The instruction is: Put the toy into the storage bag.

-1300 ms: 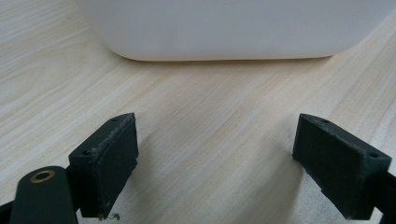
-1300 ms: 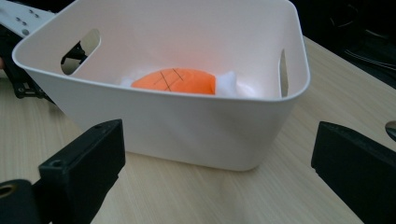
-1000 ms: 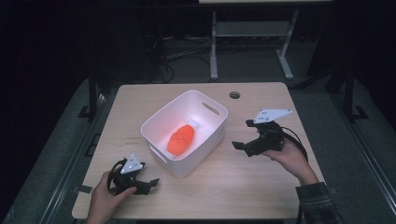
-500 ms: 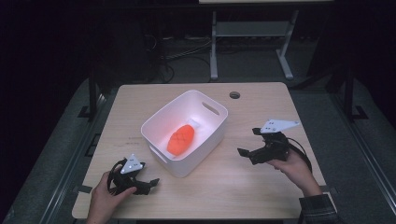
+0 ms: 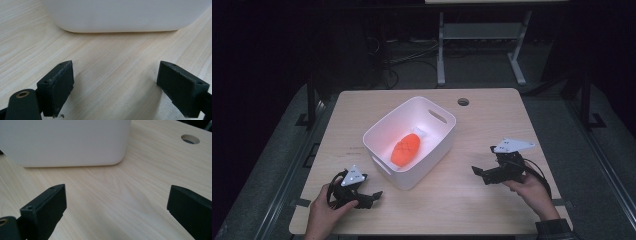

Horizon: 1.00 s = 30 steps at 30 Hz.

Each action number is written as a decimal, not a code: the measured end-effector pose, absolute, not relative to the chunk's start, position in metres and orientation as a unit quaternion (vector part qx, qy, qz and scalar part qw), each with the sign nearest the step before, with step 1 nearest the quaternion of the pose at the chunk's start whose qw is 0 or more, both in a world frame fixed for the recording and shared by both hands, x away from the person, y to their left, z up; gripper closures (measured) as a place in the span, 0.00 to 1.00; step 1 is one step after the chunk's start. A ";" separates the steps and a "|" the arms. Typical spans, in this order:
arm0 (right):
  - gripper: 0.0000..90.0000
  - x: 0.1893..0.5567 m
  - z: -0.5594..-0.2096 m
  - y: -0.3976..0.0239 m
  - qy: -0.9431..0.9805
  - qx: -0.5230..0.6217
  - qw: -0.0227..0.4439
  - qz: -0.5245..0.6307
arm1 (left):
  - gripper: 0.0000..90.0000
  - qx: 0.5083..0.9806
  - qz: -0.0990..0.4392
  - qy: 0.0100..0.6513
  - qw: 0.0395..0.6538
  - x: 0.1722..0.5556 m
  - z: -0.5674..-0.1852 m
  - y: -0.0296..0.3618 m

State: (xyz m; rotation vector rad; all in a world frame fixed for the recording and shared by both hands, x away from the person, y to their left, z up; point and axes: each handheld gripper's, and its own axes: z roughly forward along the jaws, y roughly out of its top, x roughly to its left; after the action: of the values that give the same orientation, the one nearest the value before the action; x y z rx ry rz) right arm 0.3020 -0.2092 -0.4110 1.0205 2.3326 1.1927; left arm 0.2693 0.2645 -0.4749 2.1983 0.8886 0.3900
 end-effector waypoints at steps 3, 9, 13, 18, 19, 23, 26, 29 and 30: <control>0.02 0.297 -0.417 -0.212 0.818 0.363 0.161 0.416 | 0.15 0.853 0.152 0.344 0.361 0.269 -0.475 0.265; 0.02 0.289 -0.427 -0.222 0.815 0.376 0.162 0.410 | 0.15 0.853 0.151 0.345 0.361 0.269 -0.475 0.264; 0.02 0.284 -0.433 -0.231 0.813 0.384 0.165 0.405 | 0.15 0.853 0.152 0.344 0.361 0.269 -0.475 0.264; 0.02 0.277 -0.441 -0.243 0.807 0.397 0.166 0.405 | 0.15 0.853 0.151 0.345 0.361 0.269 -0.475 0.264; 0.02 0.276 -0.444 -0.245 0.806 0.400 0.168 0.404 | 0.15 0.853 0.151 0.345 0.361 0.269 -0.475 0.264; 0.02 0.272 -0.454 -0.254 0.800 0.416 0.172 0.397 | 0.15 0.853 0.151 0.345 0.361 0.269 -0.475 0.264; 0.02 0.270 -0.463 -0.259 0.797 0.428 0.181 0.387 | 0.15 0.853 0.151 0.345 0.361 0.269 -0.475 0.264; 0.02 0.269 -0.471 -0.262 0.799 0.436 0.179 0.372 | 0.15 0.853 0.151 0.345 0.361 0.269 -0.475 0.264; 0.02 0.270 -0.473 -0.263 0.800 0.438 0.179 0.368 | 0.15 0.853 0.151 0.345 0.361 0.269 -0.475 0.264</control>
State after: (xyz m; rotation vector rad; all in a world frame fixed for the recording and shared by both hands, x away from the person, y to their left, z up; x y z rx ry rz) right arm 0.2699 -0.2629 -0.4734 1.2384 2.2621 1.0411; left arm 0.2693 0.2644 -0.4749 2.1981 0.8892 0.3892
